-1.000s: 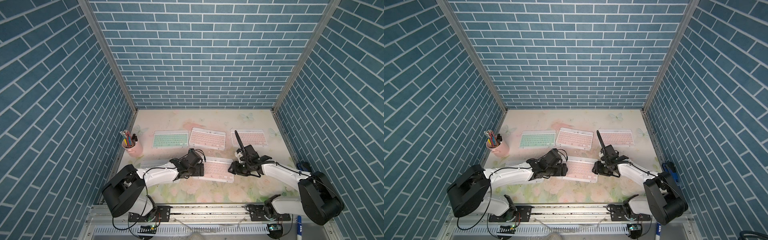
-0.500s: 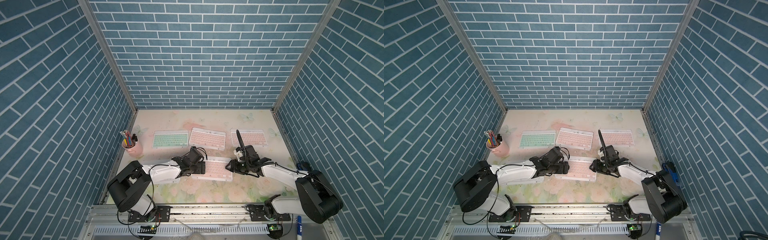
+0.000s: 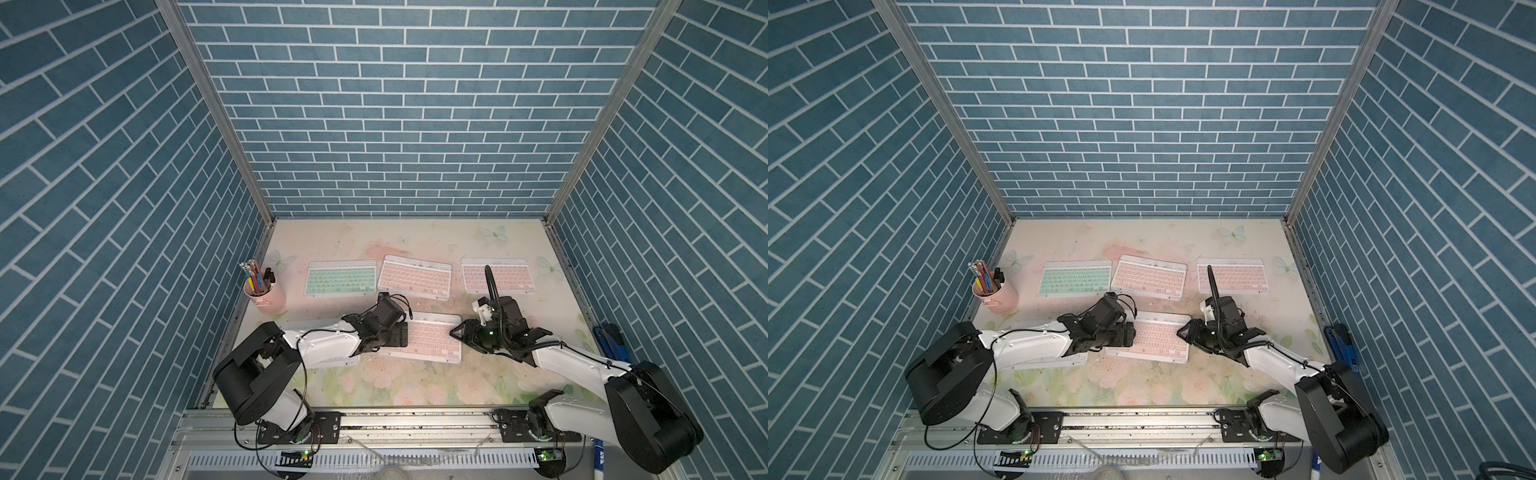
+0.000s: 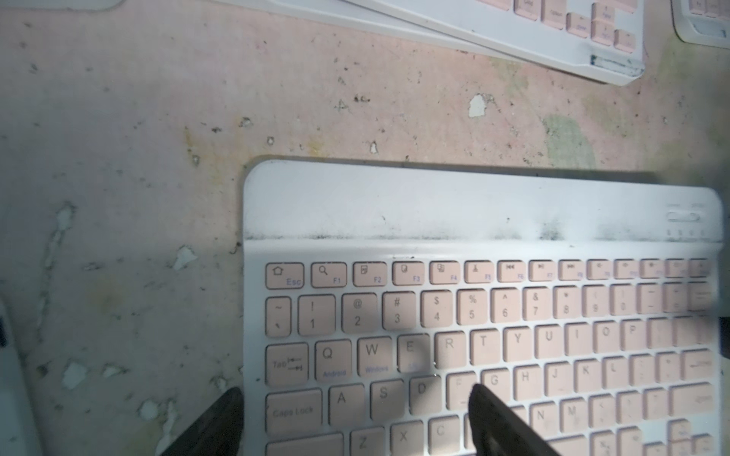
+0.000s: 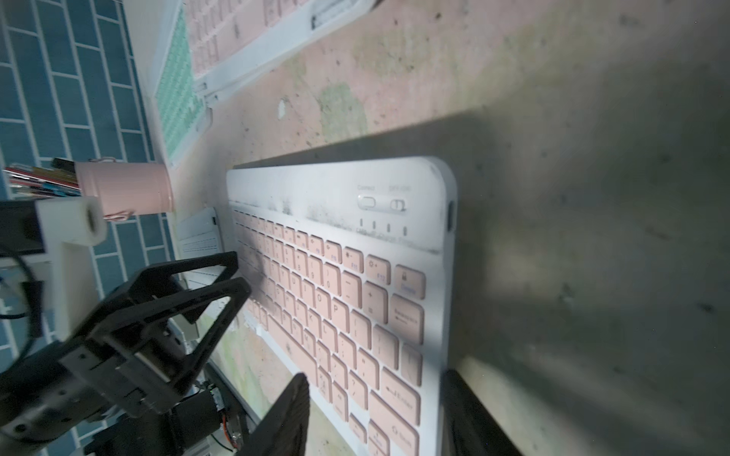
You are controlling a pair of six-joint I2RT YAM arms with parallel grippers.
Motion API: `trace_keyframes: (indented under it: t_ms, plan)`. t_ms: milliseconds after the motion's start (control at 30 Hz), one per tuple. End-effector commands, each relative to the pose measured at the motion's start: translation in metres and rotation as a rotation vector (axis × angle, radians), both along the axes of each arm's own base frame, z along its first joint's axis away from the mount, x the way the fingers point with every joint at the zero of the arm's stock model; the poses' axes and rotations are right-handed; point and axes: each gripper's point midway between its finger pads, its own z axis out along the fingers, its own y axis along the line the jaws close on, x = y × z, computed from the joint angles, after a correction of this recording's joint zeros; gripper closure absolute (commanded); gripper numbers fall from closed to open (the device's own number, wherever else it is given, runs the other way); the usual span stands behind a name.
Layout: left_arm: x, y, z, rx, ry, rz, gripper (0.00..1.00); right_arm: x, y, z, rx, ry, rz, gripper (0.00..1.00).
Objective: Stack the numeric keypads
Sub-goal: Pick up the numeric keypad from the center of the board.
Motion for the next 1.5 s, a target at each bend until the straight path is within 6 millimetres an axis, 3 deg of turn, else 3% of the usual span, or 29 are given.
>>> trace_keyframes:
  t_ms: [0,300,933,1467]
  plan:
    - [-0.024,-0.015,-0.005,-0.073,0.085,-0.074,0.11,-0.004,0.03,0.052,0.209,-0.069,0.098,0.45]
    - [-0.026,-0.013,-0.001,-0.079,0.075,-0.082,0.11,-0.012,0.03,0.058,0.229,-0.073,0.128,0.45]
    - [-0.037,-0.028,0.021,-0.214,0.04,-0.178,0.11,-0.035,0.041,0.082,0.314,-0.087,0.261,0.46]
    - [-0.04,-0.032,0.027,-0.251,0.028,-0.199,0.1,-0.052,0.05,0.062,0.235,-0.035,0.351,0.46]
